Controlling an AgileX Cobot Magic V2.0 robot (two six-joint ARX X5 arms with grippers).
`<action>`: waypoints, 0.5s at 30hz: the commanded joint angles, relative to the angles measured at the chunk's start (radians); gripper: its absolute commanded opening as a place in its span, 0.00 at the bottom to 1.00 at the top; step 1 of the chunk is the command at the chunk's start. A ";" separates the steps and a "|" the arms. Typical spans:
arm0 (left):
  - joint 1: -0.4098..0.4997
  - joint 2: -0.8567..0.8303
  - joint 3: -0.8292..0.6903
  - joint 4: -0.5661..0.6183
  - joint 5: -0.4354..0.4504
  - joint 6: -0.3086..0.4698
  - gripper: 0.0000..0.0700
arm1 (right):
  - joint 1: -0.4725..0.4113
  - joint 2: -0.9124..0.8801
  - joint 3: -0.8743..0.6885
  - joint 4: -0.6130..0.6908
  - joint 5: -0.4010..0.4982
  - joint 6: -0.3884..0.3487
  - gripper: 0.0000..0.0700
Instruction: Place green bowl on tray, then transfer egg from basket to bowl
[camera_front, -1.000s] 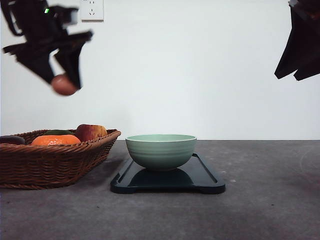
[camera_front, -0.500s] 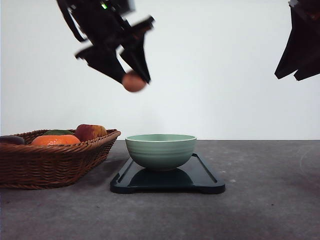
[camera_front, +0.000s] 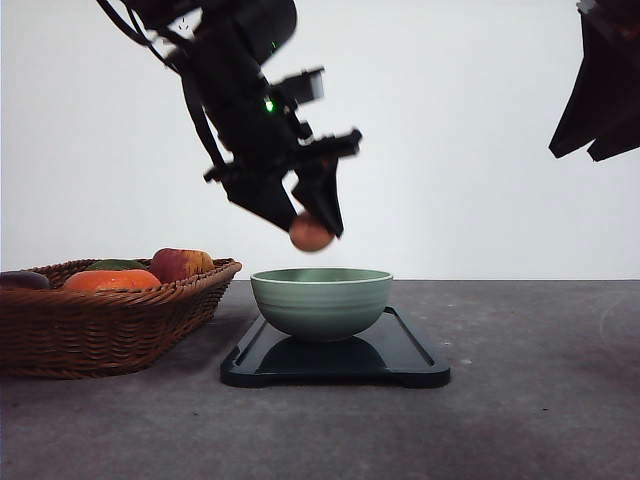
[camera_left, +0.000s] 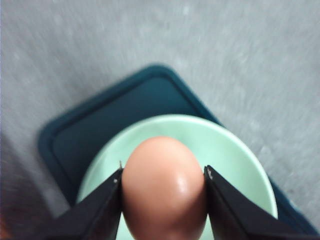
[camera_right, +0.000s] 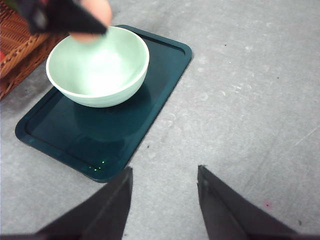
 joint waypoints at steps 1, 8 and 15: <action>-0.014 0.038 0.023 0.022 -0.004 0.013 0.21 | 0.004 0.006 0.006 0.005 0.002 -0.004 0.36; -0.027 0.096 0.023 0.046 -0.005 0.013 0.21 | 0.004 0.006 0.006 0.005 0.002 -0.004 0.36; -0.027 0.134 0.023 0.046 -0.012 0.012 0.21 | 0.004 0.006 0.006 0.005 0.002 -0.004 0.36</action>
